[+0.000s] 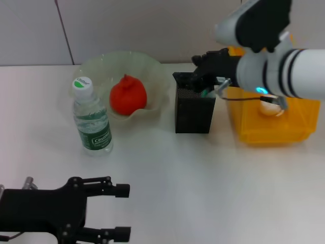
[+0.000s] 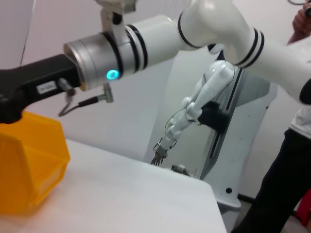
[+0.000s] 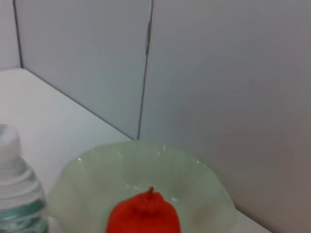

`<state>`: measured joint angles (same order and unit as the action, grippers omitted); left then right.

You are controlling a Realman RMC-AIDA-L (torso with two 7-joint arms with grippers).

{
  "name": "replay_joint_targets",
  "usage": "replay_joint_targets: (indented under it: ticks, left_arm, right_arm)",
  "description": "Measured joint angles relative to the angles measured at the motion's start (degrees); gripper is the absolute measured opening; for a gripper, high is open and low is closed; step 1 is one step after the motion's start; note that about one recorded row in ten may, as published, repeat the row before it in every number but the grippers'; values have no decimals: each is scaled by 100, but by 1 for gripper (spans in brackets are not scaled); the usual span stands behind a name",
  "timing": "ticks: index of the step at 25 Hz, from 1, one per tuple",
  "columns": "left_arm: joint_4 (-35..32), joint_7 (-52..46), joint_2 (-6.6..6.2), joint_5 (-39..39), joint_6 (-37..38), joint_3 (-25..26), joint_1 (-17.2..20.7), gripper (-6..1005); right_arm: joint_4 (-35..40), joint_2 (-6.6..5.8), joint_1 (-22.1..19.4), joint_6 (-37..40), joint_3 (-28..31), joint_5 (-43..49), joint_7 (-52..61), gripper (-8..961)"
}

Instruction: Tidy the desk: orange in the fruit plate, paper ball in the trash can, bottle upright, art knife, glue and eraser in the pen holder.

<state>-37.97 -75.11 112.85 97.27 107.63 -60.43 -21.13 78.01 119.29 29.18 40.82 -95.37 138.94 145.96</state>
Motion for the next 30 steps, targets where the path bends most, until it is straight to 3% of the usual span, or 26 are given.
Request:
replay_joint_targets:
  ticks: [1,4,5,6,9,11,12,15,23,24,29,30]
  left_arm:
    - [0,12,-3,6,69,91,6,827]
    - [0,22,-8,17,129,177,10,827]
    - [0,24,-12,22,146,210,11,827]
    - [0,24,-12,22,146,210,11,827]
    - [-3,40,-13,24,147,219,11,827]
    - [-1,64,-13,31,138,223,8,827]
    - [0,73,-13,34,134,224,7,827]
    - [0,121,-13,43,129,225,8,827]
    - [101,312,-16,229,5,231,0,827]
    - [118,313,-17,272,-26,238,-8,827]
    - [266,312,-69,349,-165,248,-59,827]
    - [285,306,-84,356,-182,248,-75,827]
  right_arm:
    - [474,-1,-326,297,34,-225,-288,609]
    - [692,2,-504,460,90,-431,-528,608]
    - [975,9,-795,921,367,-1092,-1220,608]
    - [975,9,-795,921,367,-1092,-1220,608]
    - [1000,4,-1094,1983,1017,-2518,-2376,608]
    - [574,-9,-1253,3060,1725,-3597,-3549,608]
    - [574,-9,-1253,3060,1725,-3597,-3549,608]
    - [-277,-10,-1351,4227,2498,-4193,-4956,609]
    - [-1888,-34,-1467,5339,3351,-4340,-6828,639]
    - [-2274,-64,-1442,5526,3539,-4320,-7140,650]
    - [-2776,-141,-1361,5671,3697,-4310,-7428,700]
    - [-3030,-204,-1267,5700,3708,-4248,-7489,710]
